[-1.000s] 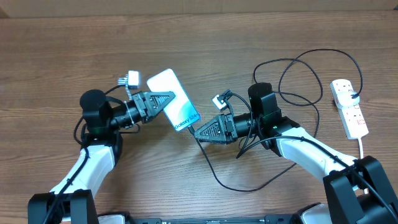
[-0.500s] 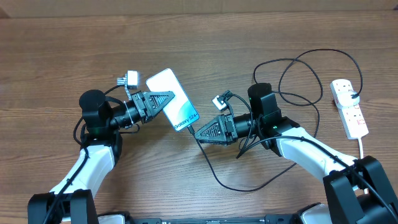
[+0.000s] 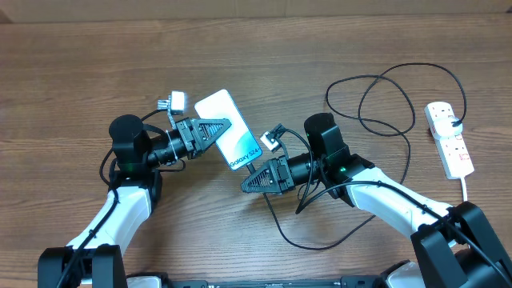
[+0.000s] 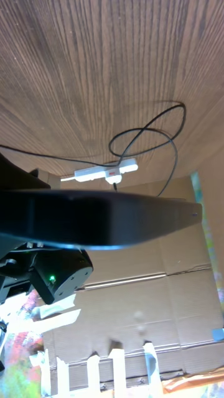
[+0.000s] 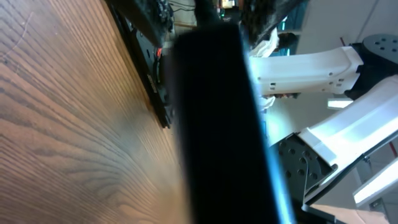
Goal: Plug charger to phone and switch on socket
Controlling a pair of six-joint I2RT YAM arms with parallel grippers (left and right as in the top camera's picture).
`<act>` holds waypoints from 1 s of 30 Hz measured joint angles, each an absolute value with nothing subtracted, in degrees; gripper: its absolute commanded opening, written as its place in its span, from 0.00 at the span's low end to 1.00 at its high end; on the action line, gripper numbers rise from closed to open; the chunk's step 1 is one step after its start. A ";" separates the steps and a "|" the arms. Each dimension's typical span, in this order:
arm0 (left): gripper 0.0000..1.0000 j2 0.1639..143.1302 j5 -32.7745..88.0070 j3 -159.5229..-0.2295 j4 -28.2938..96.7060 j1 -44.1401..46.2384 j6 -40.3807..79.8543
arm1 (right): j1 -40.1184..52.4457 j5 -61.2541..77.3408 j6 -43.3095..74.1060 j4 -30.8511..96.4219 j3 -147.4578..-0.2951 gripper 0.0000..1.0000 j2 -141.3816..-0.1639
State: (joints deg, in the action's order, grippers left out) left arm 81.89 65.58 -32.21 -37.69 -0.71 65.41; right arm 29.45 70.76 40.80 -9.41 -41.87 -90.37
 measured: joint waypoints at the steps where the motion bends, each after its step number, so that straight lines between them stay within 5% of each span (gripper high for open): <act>1: 0.04 81.89 65.49 -32.21 -37.69 -0.73 65.41 | 29.43 70.43 40.66 -9.39 -41.87 0.34 -90.37; 30: 0.04 81.89 71.20 -32.21 -37.45 -4.38 64.29 | 25.93 69.30 40.71 -9.39 -41.87 0.31 -90.37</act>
